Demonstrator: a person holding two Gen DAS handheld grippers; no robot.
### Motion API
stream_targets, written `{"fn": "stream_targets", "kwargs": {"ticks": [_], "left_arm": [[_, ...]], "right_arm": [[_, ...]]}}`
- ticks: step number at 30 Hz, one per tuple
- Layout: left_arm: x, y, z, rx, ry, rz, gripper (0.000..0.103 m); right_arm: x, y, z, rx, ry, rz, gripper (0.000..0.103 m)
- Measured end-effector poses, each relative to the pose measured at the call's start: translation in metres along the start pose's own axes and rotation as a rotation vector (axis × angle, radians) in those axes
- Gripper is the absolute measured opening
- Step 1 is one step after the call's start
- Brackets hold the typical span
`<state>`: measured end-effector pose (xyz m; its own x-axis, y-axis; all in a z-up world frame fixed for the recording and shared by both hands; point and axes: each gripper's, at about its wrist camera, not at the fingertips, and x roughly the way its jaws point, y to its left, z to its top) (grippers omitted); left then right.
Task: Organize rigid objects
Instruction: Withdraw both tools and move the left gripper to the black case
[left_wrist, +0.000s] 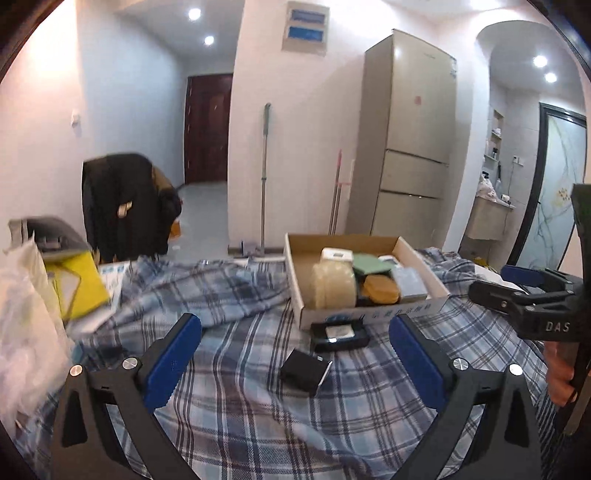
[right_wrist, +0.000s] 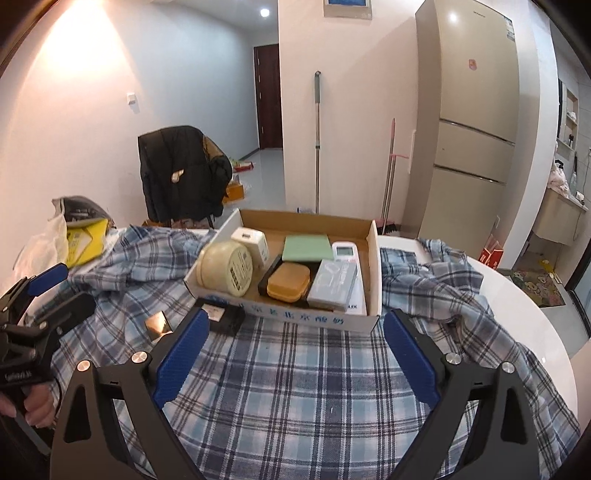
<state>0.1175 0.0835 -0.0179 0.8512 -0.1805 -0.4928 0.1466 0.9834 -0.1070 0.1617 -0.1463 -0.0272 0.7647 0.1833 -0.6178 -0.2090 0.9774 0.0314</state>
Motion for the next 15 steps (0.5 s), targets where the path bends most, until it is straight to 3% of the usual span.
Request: {"fn": "stream_targets", "kwargs": {"ticks": [7, 15], "left_arm": [[0.030, 0.003, -0.014, 0.025, 0.158, 0.001, 0.103], [0.046, 0.017, -0.016, -0.083, 0.299, -0.061, 0.103]], "right_arm": [[0.023, -0.003, -0.014, -0.004, 0.059, -0.013, 0.095], [0.030, -0.020, -0.015, 0.066, 0.109, 0.015, 0.095]]}}
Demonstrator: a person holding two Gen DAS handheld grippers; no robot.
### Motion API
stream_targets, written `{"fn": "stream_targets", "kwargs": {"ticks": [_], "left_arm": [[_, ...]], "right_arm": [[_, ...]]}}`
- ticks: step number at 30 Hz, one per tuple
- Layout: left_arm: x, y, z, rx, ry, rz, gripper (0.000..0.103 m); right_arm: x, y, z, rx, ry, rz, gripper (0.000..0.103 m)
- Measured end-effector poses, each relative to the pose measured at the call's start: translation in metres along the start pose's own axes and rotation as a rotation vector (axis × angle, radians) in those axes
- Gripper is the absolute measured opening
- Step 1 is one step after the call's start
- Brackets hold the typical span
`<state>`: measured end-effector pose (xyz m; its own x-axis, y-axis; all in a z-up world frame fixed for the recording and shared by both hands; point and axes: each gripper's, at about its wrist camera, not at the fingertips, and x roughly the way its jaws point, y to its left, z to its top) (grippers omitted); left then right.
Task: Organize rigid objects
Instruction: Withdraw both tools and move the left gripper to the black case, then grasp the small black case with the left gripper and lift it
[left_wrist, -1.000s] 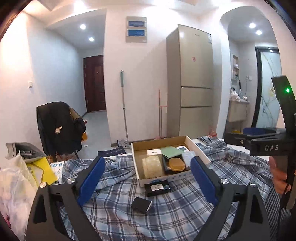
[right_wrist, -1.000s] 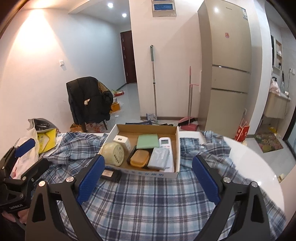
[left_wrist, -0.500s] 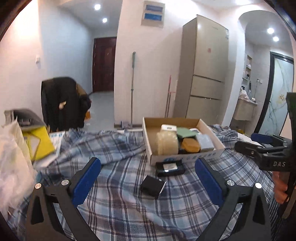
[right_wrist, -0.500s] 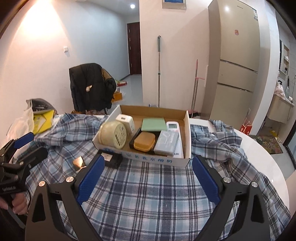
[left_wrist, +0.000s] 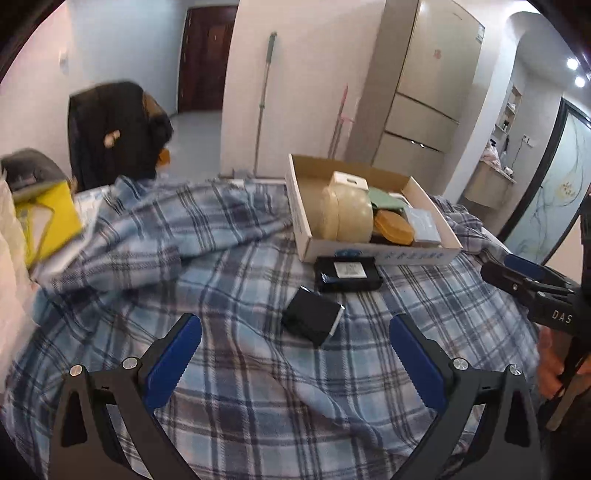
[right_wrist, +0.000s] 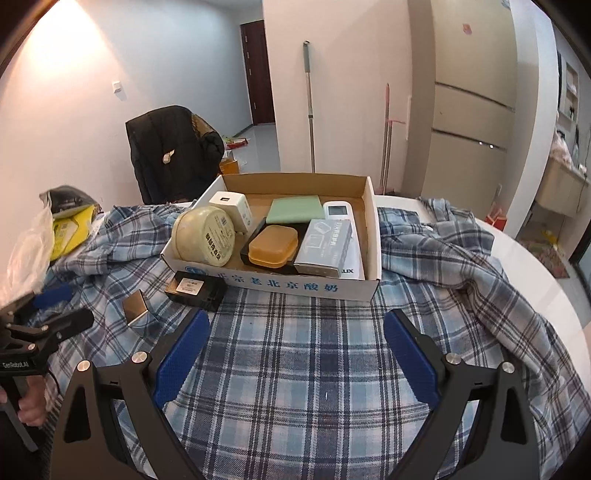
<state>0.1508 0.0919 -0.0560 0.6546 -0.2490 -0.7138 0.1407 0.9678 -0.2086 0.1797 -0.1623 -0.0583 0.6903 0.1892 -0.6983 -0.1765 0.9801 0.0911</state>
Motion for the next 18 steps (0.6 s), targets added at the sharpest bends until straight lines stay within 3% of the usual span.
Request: {"fn": "stream_targets", "kwargs": {"ticks": [3, 6, 10, 12, 15, 18], "left_arm": [[0.001, 0.002, 0.011, -0.041, 0.003, -0.034, 0.103], [0.012, -0.005, 0.027, 0.012, 0.064, -0.111, 0.103], [0.031, -0.011, 0.033, 0.032, 0.137, -0.090, 0.102], [0.039, -0.017, 0.030, 0.090, 0.176, -0.123, 0.102], [0.050, -0.021, 0.027, 0.217, 0.236, -0.256, 0.101], [0.060, -0.019, 0.025, 0.268, 0.222, -0.190, 0.100]], "right_arm": [[0.000, -0.004, 0.002, 0.019, -0.001, -0.002, 0.095], [0.001, -0.005, 0.002, 0.024, 0.007, 0.005, 0.095], [-0.002, -0.005, 0.001, 0.016, 0.001, 0.004, 0.095], [-0.004, -0.006, 0.002, 0.012, -0.005, 0.001, 0.095], [-0.003, -0.008, 0.003, 0.016, -0.001, 0.003, 0.095], [-0.001, -0.008, 0.002, 0.015, 0.006, 0.007, 0.095]]}}
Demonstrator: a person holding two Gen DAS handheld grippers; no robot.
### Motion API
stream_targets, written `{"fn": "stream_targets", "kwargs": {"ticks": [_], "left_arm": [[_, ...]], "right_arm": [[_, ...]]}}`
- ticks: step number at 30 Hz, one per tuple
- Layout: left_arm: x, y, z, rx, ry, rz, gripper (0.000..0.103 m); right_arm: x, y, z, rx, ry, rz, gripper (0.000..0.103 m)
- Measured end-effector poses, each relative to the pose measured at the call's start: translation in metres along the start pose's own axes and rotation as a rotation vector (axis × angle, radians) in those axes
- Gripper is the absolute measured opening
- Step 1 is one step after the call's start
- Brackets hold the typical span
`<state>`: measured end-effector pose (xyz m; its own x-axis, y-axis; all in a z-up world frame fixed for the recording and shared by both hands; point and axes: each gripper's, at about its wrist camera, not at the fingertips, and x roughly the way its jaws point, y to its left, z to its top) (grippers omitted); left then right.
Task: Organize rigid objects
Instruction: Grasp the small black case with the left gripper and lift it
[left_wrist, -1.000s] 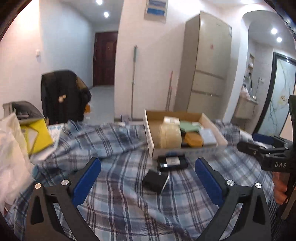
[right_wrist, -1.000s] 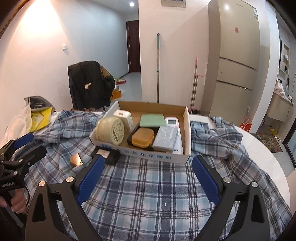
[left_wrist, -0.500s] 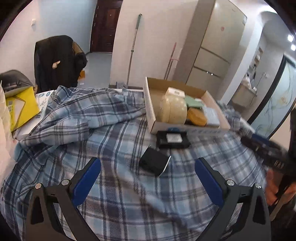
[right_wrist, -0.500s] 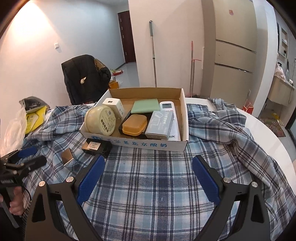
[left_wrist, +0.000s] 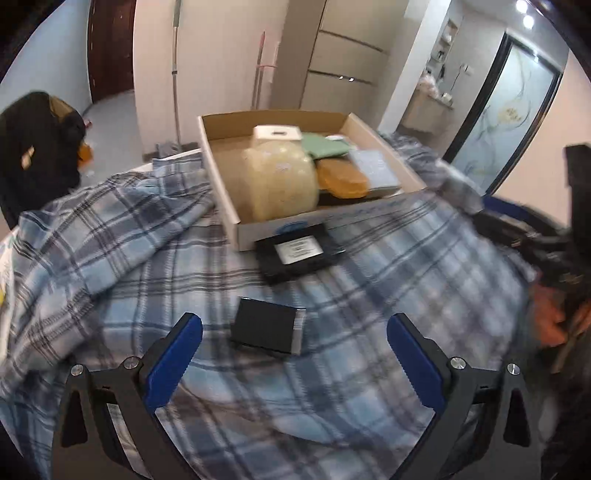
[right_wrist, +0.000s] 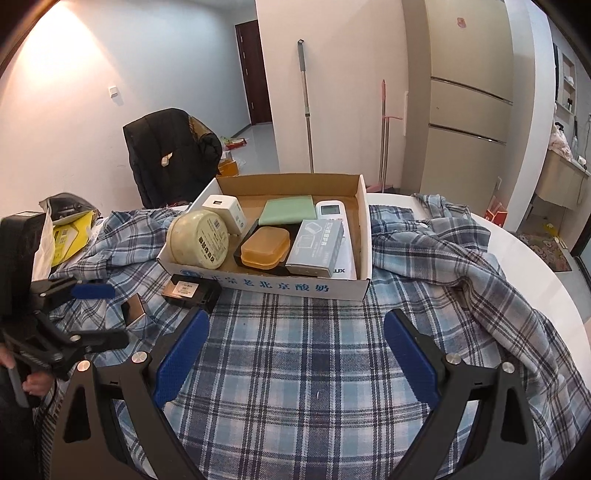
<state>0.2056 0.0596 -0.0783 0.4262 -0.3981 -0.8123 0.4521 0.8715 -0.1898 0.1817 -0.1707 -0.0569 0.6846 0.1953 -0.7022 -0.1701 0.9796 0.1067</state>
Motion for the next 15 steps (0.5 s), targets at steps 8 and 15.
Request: {"fn": "stream_targets", "kwargs": {"ticks": [8, 15], "left_arm": [[0.024, 0.007, 0.000, 0.016, 0.066, 0.032, 0.055], [0.011, 0.004, -0.003, -0.039, -0.002, 0.098, 0.044]], "right_arm": [[0.005, 0.004, -0.003, -0.022, 0.017, 0.002, 0.095], [0.005, 0.005, -0.002, -0.021, 0.020, -0.004, 0.095]]}}
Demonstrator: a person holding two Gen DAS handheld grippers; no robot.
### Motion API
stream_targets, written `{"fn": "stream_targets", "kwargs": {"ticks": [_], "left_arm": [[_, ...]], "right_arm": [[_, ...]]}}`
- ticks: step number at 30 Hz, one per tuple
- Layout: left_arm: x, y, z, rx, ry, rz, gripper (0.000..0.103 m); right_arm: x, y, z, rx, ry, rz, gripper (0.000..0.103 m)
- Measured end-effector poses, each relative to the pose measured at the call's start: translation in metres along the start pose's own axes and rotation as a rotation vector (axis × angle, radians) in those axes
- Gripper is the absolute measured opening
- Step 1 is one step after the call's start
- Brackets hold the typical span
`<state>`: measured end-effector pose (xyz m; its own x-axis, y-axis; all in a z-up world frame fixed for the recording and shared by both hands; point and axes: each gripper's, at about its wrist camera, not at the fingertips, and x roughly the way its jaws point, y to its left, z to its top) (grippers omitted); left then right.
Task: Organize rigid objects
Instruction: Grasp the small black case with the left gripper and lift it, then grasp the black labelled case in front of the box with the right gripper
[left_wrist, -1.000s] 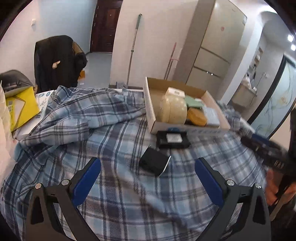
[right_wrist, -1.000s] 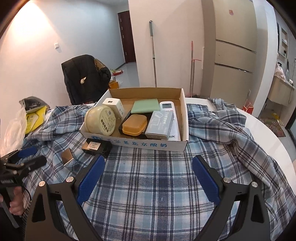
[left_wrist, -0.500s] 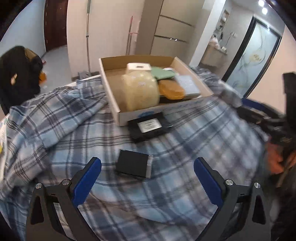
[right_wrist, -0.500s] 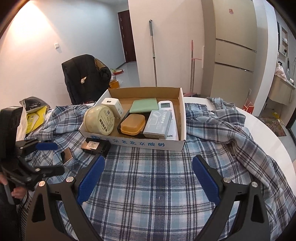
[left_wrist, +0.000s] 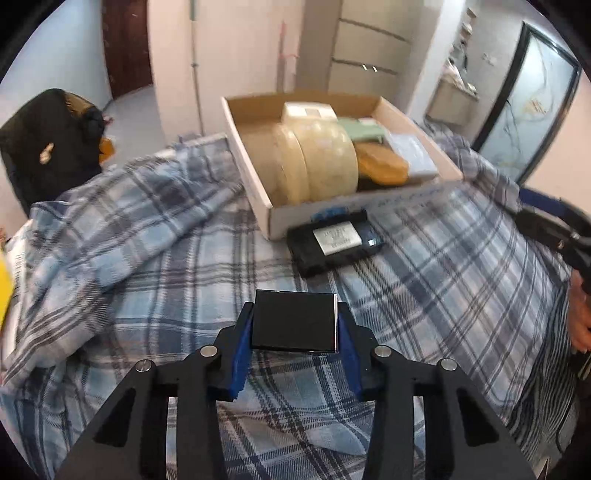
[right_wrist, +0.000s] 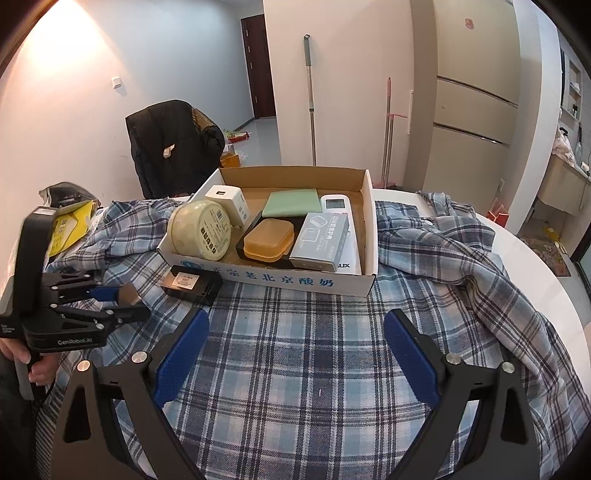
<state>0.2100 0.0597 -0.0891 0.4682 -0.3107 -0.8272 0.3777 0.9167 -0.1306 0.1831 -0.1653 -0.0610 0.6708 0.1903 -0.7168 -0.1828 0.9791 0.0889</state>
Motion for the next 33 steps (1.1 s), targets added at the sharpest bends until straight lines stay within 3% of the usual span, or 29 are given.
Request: {"fn": "stream_targets", "kwargs": {"ticks": [3, 9, 18, 21, 26, 33], "left_arm": [[-0.028, -0.001, 0.000, -0.021, -0.102, 0.026, 0.044], [-0.069, 0.001, 0.000, -0.093, -0.327, 0.189, 0.044], [-0.064, 0.038, -0.007, -0.211, -0.307, 0.094, 0.044], [-0.067, 0.046, -0.006, -0.237, -0.317, 0.112, 0.044], [-0.077, 0.057, -0.006, -0.276, -0.331, 0.096, 0.044], [-0.082, 0.054, -0.005, -0.256, -0.341, 0.102, 0.044]], "right_arm": [[-0.002, -0.001, 0.004, 0.023, 0.008, -0.007, 0.095], [0.000, 0.023, 0.024, 0.019, 0.112, -0.034, 0.095], [0.051, 0.096, 0.041, 0.012, 0.254, 0.022, 0.095], [0.081, 0.113, 0.040, 0.006, 0.311, 0.010, 0.095], [0.113, 0.120, 0.039, 0.038, 0.346, -0.053, 0.095], [0.132, 0.119, 0.039, 0.081, 0.367, -0.059, 0.083]]}}
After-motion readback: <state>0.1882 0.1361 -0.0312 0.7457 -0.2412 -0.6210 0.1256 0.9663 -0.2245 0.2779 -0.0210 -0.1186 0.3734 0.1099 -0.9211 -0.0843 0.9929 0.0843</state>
